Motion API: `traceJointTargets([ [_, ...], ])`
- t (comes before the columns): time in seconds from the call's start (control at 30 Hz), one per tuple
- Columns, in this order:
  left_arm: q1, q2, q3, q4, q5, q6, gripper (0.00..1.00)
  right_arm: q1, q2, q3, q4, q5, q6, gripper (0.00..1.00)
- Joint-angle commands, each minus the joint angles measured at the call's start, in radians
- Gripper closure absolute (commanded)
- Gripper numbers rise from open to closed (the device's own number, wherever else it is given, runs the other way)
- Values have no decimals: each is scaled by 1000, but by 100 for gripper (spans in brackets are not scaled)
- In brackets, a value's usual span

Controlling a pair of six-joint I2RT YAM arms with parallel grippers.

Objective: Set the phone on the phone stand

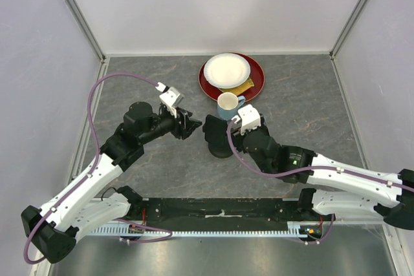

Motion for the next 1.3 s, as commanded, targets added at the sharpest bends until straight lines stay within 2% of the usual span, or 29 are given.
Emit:
traceJointTargets([
  [0.0,2,14,39,45,89,-9,40,-7,-71,-3,-27,51,-9,27],
  [0.17,-2,24,51,42,155,-9,36,-7,-163,-52,0,31,3,25],
  [0.27,-12,14,46,50,155,-3,37,-7,-203,-127,49,189,44,17],
  [0.33,-15,8,40,59,145,-1,38,-31,-202,-188,56,322,176,9],
  [0.37,-18,3,39,59,145,-1,39,-81,-200,-220,7,381,242,4],
  [0.4,-19,1,36,64,142,-1,39,-124,-199,-237,-13,370,362,4],
  [0.43,-25,-3,34,73,135,-3,39,-175,-200,-254,-27,334,395,4],
  [0.47,-30,-2,31,78,126,-6,39,-292,-202,-292,-21,203,419,4],
  [0.53,-60,11,31,79,76,-11,38,-402,-193,-323,8,72,419,4],
  [0.57,-76,29,34,71,51,-9,37,-483,-185,-342,43,-47,402,4],
  [0.67,-142,69,52,48,-9,3,28,-572,-150,-360,126,-177,338,4],
  [0.77,-203,75,49,45,-65,11,19,-631,-108,-373,200,-229,293,3],
  [0.8,-218,72,46,45,-126,14,13,-649,-84,-370,204,-272,291,3],
  [0.93,-303,66,22,61,-301,-6,11,-732,-39,-414,308,-383,275,3],
  [1.0,-326,73,14,65,-381,-88,11,-747,-21,-449,375,-380,282,3],
  [1.2,-338,92,-32,88,-456,-294,10,-786,-22,-486,412,-389,305,6],
  [1.27,-344,87,-50,122,-470,-307,10,-784,-57,-506,422,-393,308,6],
])
